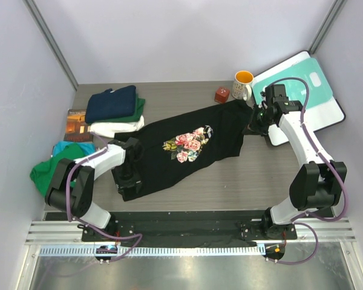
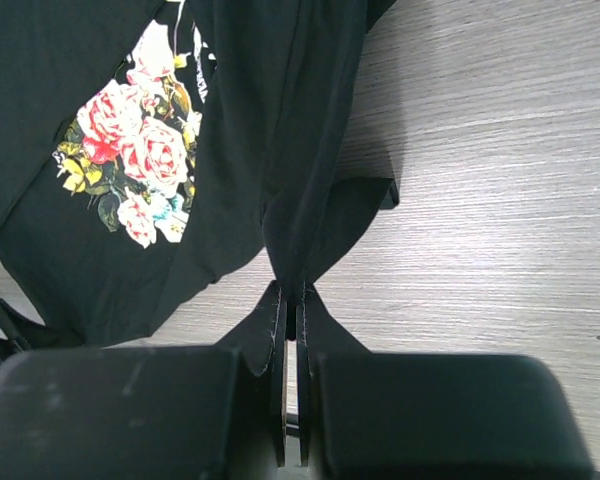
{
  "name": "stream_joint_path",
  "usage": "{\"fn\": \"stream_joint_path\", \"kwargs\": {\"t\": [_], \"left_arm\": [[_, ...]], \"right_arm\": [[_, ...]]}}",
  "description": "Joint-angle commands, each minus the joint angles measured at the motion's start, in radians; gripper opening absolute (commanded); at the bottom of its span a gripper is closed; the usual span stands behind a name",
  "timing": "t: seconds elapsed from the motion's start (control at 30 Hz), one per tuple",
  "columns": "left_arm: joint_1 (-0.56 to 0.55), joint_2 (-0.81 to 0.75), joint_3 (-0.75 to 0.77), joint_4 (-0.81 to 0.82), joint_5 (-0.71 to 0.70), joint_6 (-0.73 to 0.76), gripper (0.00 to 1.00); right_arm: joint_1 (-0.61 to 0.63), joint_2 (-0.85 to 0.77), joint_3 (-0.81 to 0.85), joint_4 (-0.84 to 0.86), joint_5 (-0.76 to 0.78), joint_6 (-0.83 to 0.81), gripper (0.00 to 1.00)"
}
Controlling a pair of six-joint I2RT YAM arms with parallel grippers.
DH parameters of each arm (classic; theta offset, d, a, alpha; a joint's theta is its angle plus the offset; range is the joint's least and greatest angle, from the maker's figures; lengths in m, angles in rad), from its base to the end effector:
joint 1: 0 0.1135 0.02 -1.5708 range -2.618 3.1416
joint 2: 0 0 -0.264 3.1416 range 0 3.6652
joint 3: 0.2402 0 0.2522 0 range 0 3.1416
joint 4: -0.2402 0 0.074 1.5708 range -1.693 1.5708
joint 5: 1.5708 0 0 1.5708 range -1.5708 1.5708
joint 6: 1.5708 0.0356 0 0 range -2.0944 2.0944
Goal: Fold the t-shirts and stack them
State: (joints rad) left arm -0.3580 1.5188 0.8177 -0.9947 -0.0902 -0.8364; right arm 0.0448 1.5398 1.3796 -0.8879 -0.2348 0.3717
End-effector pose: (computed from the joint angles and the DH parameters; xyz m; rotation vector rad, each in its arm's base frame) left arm 0.2058 -0.0736 0.1564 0.7215 -2.9952 -0.2234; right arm 0.3167 0.0225 0.3034 0.3478 2.6210 0.4511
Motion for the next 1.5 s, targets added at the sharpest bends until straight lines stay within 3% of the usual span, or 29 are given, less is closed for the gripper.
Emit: {"fn": "stream_joint_path", "kwargs": {"t": [0.0, 0.1, 0.13, 0.17, 0.5, 0.97, 1.03, 1.17, 1.3, 1.47], "left_arm": [[0.005, 0.041, -0.025, 0.064, -0.025, -0.023, 0.45], [0.005, 0.061, -0.023, 0.071, -0.036, -0.023, 0.23], [0.005, 0.061, -0.019, 0.067, -0.037, -0.023, 0.08], [0.005, 0.060, -0.012, 0.062, -0.046, -0.023, 0.01], [0.037, 0.021, 0.227, -0.048, -0.131, 0.014, 0.00], [0.258, 0.222, 0.457, -0.036, -0.174, 0.128, 0.00], [0.275, 0.259, 0.492, -0.036, -0.174, 0.143, 0.01], [0.289, 0.300, 0.544, -0.042, -0.152, 0.175, 0.29], [0.291, 0.293, 0.544, -0.032, -0.141, 0.192, 0.42], [0.292, 0.284, 0.560, -0.042, -0.128, 0.212, 0.48]], "right_arm": [[0.003, -0.052, 0.001, 0.015, 0.003, -0.007, 0.01], [0.003, -0.060, 0.015, 0.015, -0.014, -0.004, 0.01], [0.003, -0.061, 0.028, 0.015, -0.015, 0.001, 0.01], [0.003, -0.060, 0.039, 0.012, -0.020, 0.003, 0.01], [0.000, -0.029, 0.191, 0.017, -0.072, 0.062, 0.01], [-0.013, 0.242, 0.361, 0.165, -0.087, 0.153, 0.01], [-0.013, 0.299, 0.383, 0.173, -0.086, 0.159, 0.01], [-0.013, 0.373, 0.383, 0.216, -0.083, 0.177, 0.01], [-0.013, 0.404, 0.377, 0.250, -0.077, 0.193, 0.01], [-0.013, 0.379, 0.345, 0.282, -0.025, 0.200, 0.01]]}}
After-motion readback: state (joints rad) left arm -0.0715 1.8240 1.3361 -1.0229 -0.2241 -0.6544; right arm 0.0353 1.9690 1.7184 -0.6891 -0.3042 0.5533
